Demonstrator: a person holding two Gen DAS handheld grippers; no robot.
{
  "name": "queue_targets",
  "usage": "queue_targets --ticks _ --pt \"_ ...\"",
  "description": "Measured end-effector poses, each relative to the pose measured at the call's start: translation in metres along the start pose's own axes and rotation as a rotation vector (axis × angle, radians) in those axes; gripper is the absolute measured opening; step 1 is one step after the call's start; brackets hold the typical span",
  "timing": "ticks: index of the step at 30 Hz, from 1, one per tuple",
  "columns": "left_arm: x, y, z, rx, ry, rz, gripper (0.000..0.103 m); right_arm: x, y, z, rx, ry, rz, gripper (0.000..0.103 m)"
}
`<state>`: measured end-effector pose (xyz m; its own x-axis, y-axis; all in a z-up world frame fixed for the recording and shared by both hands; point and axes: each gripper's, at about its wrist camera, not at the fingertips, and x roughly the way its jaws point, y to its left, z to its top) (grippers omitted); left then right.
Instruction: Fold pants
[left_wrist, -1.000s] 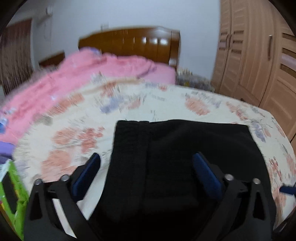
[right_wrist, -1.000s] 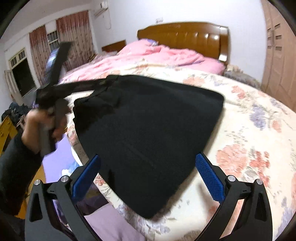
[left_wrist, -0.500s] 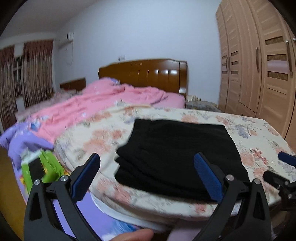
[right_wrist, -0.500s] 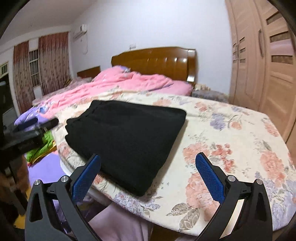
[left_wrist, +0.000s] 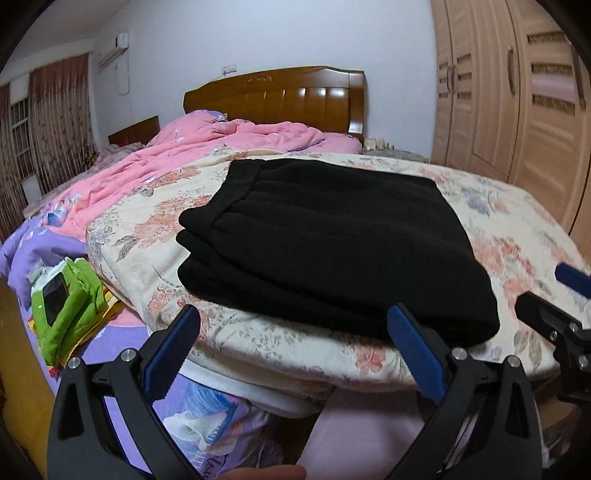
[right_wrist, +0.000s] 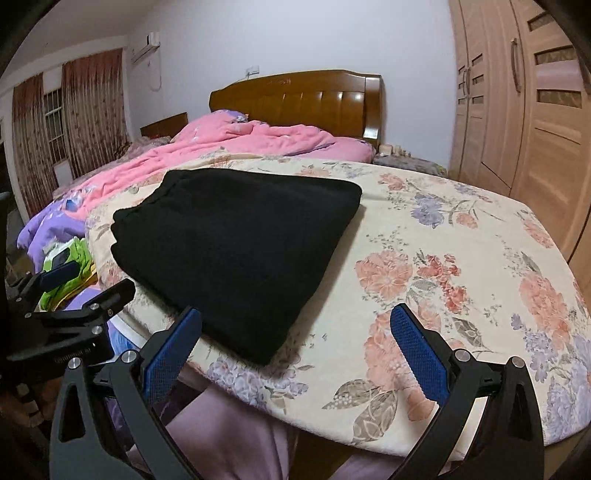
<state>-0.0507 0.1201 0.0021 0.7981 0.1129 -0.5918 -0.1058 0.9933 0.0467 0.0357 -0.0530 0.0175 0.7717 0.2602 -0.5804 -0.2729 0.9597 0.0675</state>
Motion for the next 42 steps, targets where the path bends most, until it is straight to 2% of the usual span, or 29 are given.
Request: queue_targets --ticks 15,42 --pt "-0.0010 -0.0021 -0.0011 0.015 0.006 -0.023 0.101 0.0017 0.0009 -0.0031 0.000 0.014 -0.001 0.099" --pt "0.0025 0.0055 -0.0026 -0.029 0.025 -0.016 0.101 0.0062 0.0018 -0.0061 -0.007 0.039 -0.006 0.099"
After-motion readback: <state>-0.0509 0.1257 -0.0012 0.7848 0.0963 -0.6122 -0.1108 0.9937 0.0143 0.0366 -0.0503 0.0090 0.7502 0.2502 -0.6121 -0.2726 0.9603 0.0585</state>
